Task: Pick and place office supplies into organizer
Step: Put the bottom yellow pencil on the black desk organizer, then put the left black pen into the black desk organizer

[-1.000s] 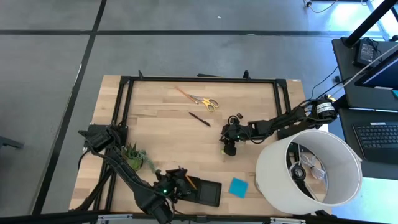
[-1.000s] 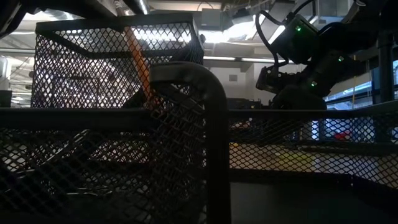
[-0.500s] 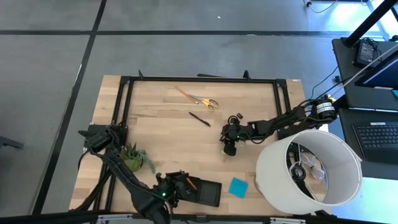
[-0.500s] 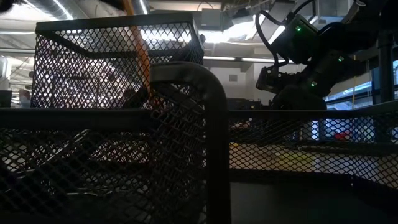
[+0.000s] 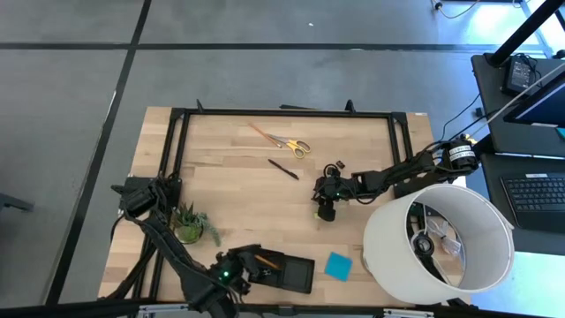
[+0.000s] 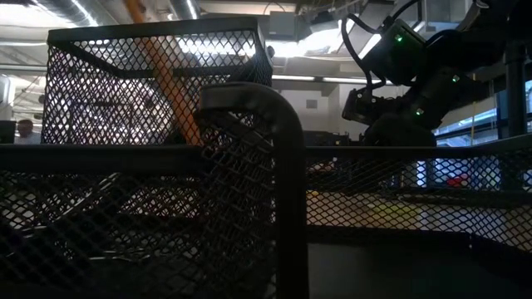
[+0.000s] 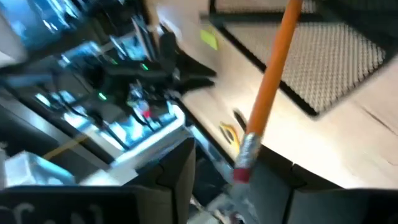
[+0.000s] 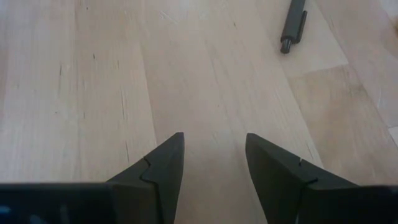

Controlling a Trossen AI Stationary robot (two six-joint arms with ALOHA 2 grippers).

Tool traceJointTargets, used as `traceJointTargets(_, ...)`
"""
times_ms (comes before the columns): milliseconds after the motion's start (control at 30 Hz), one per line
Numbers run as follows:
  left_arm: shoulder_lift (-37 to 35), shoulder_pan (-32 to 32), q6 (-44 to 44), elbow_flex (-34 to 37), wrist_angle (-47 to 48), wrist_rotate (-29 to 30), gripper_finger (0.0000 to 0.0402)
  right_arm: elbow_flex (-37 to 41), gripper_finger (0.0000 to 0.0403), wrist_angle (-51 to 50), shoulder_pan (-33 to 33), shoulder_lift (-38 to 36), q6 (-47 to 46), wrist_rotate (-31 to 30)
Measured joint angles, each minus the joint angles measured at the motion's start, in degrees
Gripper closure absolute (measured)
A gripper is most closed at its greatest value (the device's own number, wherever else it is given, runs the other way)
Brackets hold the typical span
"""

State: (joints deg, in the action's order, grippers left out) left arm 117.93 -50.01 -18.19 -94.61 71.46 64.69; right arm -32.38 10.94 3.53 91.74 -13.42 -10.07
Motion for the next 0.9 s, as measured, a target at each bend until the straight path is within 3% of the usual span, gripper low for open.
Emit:
traceJointTargets(467, 0.0, -2.0, 19.5, 0.0, 13.1, 0.1, 0.0274, 0.0, 0.0228, 0.0, 0.0, 0.0, 0.0, 0.0)
traceJointTargets(633, -1.3, -1.5, 39.5, 0.1, 18.7, -0.3, 0.0274, 0.0, 0.0228, 0.0, 0.0, 0.0, 0.0, 0.0)
traceJointTargets(900, -9.7, 0.2, 59.6, 0.1, 18.6, -0.3, 0.0274, 0.0, 0.0228, 1.7, 0.0, 0.0, 0.6, 0.0)
